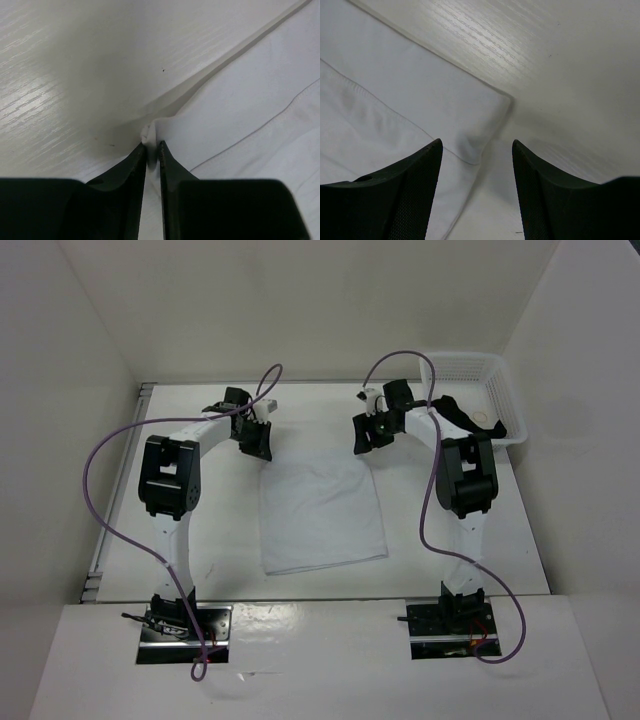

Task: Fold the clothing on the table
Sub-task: Fold the skirt

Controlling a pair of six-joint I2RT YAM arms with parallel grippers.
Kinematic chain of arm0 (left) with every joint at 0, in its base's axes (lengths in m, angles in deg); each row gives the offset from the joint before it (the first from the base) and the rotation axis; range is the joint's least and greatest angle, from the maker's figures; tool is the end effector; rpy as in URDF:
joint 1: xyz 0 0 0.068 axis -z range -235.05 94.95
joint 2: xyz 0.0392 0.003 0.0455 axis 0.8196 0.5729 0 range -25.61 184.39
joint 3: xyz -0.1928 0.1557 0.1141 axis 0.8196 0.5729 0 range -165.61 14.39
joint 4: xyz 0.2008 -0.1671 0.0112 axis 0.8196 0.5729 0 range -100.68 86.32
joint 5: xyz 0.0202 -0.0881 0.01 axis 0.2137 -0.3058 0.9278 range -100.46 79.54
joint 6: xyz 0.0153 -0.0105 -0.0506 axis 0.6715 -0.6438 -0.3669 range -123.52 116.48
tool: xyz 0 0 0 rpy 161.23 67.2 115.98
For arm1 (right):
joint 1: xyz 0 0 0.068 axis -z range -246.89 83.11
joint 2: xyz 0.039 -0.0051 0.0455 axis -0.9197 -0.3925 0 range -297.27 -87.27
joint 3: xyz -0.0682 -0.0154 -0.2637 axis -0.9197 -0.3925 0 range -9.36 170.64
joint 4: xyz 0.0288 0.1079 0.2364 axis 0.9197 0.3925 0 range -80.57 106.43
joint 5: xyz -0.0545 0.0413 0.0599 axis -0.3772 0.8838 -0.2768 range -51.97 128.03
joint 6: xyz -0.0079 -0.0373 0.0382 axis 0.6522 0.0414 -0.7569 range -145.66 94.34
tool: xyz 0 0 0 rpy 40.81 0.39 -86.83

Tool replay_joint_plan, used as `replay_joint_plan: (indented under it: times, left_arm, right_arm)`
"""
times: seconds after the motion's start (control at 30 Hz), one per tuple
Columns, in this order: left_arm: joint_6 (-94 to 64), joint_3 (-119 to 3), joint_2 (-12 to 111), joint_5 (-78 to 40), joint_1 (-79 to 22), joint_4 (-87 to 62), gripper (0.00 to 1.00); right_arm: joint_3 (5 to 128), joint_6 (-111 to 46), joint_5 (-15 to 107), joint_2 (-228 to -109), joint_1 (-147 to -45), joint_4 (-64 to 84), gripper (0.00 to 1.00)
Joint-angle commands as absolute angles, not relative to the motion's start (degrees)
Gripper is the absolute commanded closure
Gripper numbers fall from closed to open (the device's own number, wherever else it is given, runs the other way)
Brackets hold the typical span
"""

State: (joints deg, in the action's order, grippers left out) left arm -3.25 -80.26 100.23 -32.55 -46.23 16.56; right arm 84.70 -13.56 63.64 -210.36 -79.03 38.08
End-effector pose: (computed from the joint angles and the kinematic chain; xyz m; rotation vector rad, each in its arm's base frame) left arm 0.4637 -0.0855 0.1608 0.3448 2.5490 -0.5538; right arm 0.4505 0.1127 0.1786 -0.6919 2.4311 0.5734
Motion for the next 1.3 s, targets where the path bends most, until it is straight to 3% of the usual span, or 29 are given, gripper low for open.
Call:
replay_joint_plan:
  times: [0.0, 0.13, 0.17, 0.4, 0.8, 1.27]
  left_arm:
    - [-1.15, -81.59, 99.90, -29.98, -46.35, 17.27, 0.77]
    - [-1.15, -81.59, 99.90, -29.98, -46.35, 17.27, 0.68]
    - [-1.15, -81.59, 99.90, -30.50, -46.35, 17.27, 0.62]
    - [-1.15, -81.59, 100.52, -31.29, -46.88, 17.27, 0.60]
    - [-1.68, -81.59, 101.57, -31.29, -47.93, 17.79, 0.85]
    - [-1.68, -82.12, 102.62, -32.44, -47.93, 18.32, 1.00]
  right_arm:
    - [87.76, -12.65, 65.19, -211.10, -79.54, 36.94, 0.37]
    - [87.76, -12.13, 65.19, -211.11, -79.54, 36.94, 0.37]
    - [87.76, -12.12, 65.19, -211.11, -79.54, 36.94, 0.37]
    - [87.23, -12.12, 65.19, -211.11, -79.54, 36.41, 0.37]
    - [87.76, -11.60, 65.19, -212.77, -79.54, 35.89, 0.37]
    - [93.64, -12.64, 66.77, -218.05, -79.54, 35.89, 0.40]
